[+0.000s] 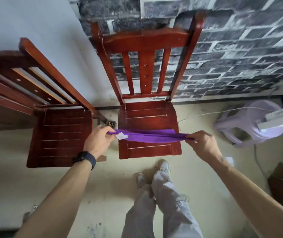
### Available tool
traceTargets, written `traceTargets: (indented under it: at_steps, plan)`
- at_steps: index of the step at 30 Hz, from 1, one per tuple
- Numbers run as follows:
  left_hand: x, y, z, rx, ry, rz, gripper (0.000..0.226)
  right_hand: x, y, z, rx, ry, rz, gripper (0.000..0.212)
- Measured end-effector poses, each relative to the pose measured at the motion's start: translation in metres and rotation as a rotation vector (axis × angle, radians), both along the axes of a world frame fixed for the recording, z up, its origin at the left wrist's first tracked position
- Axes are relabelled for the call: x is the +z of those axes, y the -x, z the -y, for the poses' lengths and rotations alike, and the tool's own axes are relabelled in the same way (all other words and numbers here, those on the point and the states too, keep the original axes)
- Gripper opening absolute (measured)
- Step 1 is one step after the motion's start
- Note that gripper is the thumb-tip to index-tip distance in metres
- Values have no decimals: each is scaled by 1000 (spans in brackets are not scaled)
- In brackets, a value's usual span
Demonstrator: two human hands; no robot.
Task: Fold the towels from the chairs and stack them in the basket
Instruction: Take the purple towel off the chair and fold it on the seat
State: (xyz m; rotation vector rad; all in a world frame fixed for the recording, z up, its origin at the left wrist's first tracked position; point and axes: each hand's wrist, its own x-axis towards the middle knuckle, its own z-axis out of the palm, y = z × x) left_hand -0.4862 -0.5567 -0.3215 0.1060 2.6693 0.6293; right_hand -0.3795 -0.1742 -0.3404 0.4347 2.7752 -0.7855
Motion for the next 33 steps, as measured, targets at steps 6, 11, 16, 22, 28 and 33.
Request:
traceTargets:
  at_steps: [6, 11, 16, 22, 28, 33]
  plan:
    - [71, 7, 7, -325, 190, -411, 17, 63, 9, -22, 205, -156, -348, 11]
    - [111, 1, 13, -605, 381, -684, 20, 105, 26, -37, 276, -245, -443, 15]
    - [137, 7, 18, -607, 359, -747, 17, 132, 37, -39, 327, -298, -449, 21]
    - [141, 1, 21, -683, 489, -586, 31, 149, 26, -29, 366, -353, -321, 14]
    - [126, -17, 15, -697, 523, -512, 43, 122, 5, -36, 333, -303, -304, 11]
    - [107, -22, 13, -669, 505, -455, 40, 102, 7, -41, 370, -278, -242, 12]
